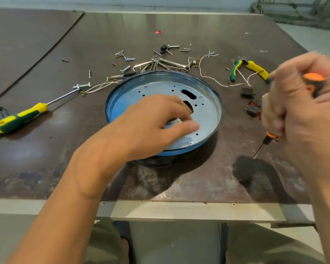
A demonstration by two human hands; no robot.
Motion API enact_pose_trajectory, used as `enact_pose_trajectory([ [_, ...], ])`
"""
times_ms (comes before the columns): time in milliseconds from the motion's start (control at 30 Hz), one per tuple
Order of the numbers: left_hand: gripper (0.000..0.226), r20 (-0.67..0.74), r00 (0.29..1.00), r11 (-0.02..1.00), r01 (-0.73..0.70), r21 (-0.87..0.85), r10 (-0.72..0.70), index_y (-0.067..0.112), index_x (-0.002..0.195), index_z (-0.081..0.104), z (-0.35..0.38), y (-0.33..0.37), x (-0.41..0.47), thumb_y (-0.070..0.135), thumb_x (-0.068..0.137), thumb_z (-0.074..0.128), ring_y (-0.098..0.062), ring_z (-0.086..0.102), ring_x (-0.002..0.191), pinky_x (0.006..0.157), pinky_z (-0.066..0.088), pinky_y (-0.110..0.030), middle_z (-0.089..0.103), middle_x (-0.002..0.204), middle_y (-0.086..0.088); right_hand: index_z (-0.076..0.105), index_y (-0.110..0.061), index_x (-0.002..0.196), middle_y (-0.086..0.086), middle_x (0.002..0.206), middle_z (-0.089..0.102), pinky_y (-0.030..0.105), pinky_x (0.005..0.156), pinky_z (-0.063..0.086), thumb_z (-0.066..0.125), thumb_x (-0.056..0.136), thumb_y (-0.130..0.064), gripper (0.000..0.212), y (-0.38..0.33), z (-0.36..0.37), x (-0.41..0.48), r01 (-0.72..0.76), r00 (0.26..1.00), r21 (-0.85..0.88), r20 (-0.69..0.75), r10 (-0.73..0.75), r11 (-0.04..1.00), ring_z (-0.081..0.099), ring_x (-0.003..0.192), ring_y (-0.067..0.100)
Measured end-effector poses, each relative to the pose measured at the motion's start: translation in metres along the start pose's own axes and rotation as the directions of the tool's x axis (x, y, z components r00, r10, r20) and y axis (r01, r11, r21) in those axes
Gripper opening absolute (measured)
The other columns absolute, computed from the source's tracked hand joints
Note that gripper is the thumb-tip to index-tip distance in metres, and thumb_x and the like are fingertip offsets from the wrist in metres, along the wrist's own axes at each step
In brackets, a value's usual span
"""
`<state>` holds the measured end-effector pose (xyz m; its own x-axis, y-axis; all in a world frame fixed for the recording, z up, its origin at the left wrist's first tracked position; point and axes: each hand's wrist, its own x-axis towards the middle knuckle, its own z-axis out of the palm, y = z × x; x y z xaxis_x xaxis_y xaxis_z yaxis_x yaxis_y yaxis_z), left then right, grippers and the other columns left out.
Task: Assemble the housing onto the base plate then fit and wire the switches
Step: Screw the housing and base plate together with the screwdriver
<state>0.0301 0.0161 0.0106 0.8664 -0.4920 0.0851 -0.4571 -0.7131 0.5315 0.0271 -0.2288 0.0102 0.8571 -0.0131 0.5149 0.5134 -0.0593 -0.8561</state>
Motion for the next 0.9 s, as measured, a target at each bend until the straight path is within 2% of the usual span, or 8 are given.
enact_pose_trajectory([
  [100, 0.050, 0.112, 0.993, 0.998, 0.029, 0.057, -0.035, 0.031, 0.102, 0.076, 0.007, -0.002, -0.004, 0.067, 0.085, 0.045, 0.001, 0.051, 0.117, 0.098, 0.043, -0.028, 0.059, 0.131, 0.014, 0.054, -0.022, 0.077, -0.009, 0.058, 0.047, 0.015, 0.047, 0.041, 0.038, 0.102, -0.040, 0.034, -0.009, -0.005, 0.020, -0.262, 0.954, 0.299, 0.226, 0.199, 0.917, 0.045, 0.044, 0.009],
  [167, 0.059, 0.095, 0.995, 0.995, 0.027, 0.092, -0.036, 0.032, 0.098, 0.076, 0.011, -0.004, -0.006, 0.074, 0.083, 0.039, -0.002, 0.051, 0.119, 0.098, 0.046, -0.038, 0.061, 0.129, 0.016, 0.058, -0.007, 0.093, 0.011, 0.076, 0.058, 0.032, 0.060, 0.050, 0.034, 0.097, -0.023, 0.029, -0.020, 0.001, 0.028, -0.336, 0.936, 0.716, 0.328, 0.130, 0.612, 0.055, 0.062, 0.023],
  [200, 0.060, 0.076, 0.997, 0.994, 0.025, 0.103, -0.032, 0.033, 0.096, 0.076, 0.012, -0.004, -0.007, 0.077, 0.084, 0.038, -0.003, 0.051, 0.119, 0.096, 0.048, -0.040, 0.061, 0.128, 0.017, 0.054, 0.004, 0.101, 0.021, 0.084, 0.055, 0.042, 0.064, 0.048, 0.036, 0.093, -0.014, 0.027, -0.025, 0.006, 0.030, -0.310, 0.950, 0.821, 0.291, 0.115, 0.479, 0.055, 0.068, 0.030],
  [233, 0.060, 0.056, 0.998, 0.994, 0.022, 0.111, -0.029, 0.033, 0.094, 0.076, 0.013, -0.005, -0.008, 0.078, 0.084, 0.038, -0.002, 0.051, 0.119, 0.095, 0.049, -0.041, 0.062, 0.126, 0.018, 0.050, 0.008, 0.106, 0.024, 0.087, 0.053, 0.044, 0.065, 0.047, 0.038, 0.089, -0.008, 0.025, -0.030, 0.015, 0.030, -0.276, 0.960, 0.857, 0.262, 0.094, 0.435, 0.054, 0.071, 0.032],
  [333, 0.063, 0.015, 1.000, 0.991, -0.001, 0.137, -0.001, 0.035, 0.091, 0.077, 0.015, -0.007, -0.007, 0.082, 0.078, 0.036, 0.001, 0.050, 0.118, 0.091, 0.050, -0.041, 0.063, 0.124, 0.021, 0.048, -0.006, 0.105, 0.011, 0.082, 0.051, 0.032, 0.059, 0.043, 0.039, 0.089, 0.000, 0.019, -0.027, 0.049, 0.022, -0.177, 0.983, 0.673, 0.161, 0.091, 0.718, 0.048, 0.067, 0.021],
  [433, 0.072, 0.000, 0.999, 0.984, -0.039, 0.172, 0.039, 0.037, 0.093, 0.075, 0.018, -0.010, -0.010, 0.093, 0.066, 0.038, 0.004, 0.046, 0.122, 0.088, 0.051, -0.038, 0.062, 0.125, 0.023, 0.049, -0.011, 0.104, 0.007, 0.084, 0.054, 0.033, 0.060, 0.040, 0.031, 0.096, 0.003, 0.025, -0.019, 0.067, 0.018, -0.162, 0.984, 0.501, 0.148, 0.100, 0.850, 0.046, 0.071, 0.021],
  [733, 0.055, -0.029, 0.992, 0.946, -0.105, 0.308, 0.120, 0.043, 0.107, 0.066, 0.023, -0.014, -0.012, 0.084, 0.077, 0.045, -0.002, 0.047, 0.123, 0.085, 0.053, -0.036, 0.060, 0.126, 0.023, 0.050, -0.011, 0.108, 0.003, 0.086, 0.059, 0.034, 0.063, 0.042, 0.034, 0.097, 0.001, 0.023, -0.008, 0.076, 0.017, -0.247, 0.955, 0.380, 0.253, 0.157, 0.892, 0.051, 0.075, 0.020],
  [900, 0.053, -0.043, 0.991, 0.945, -0.110, 0.308, 0.129, 0.043, 0.107, 0.067, 0.024, -0.015, -0.011, 0.082, 0.078, 0.046, -0.003, 0.048, 0.122, 0.080, 0.052, -0.034, 0.060, 0.126, 0.023, 0.048, -0.010, 0.112, 0.005, 0.087, 0.055, 0.036, 0.066, 0.041, 0.039, 0.098, -0.004, 0.018, -0.003, 0.082, 0.010, -0.199, 0.947, 0.319, 0.307, 0.098, 0.927, 0.048, 0.078, 0.021],
])
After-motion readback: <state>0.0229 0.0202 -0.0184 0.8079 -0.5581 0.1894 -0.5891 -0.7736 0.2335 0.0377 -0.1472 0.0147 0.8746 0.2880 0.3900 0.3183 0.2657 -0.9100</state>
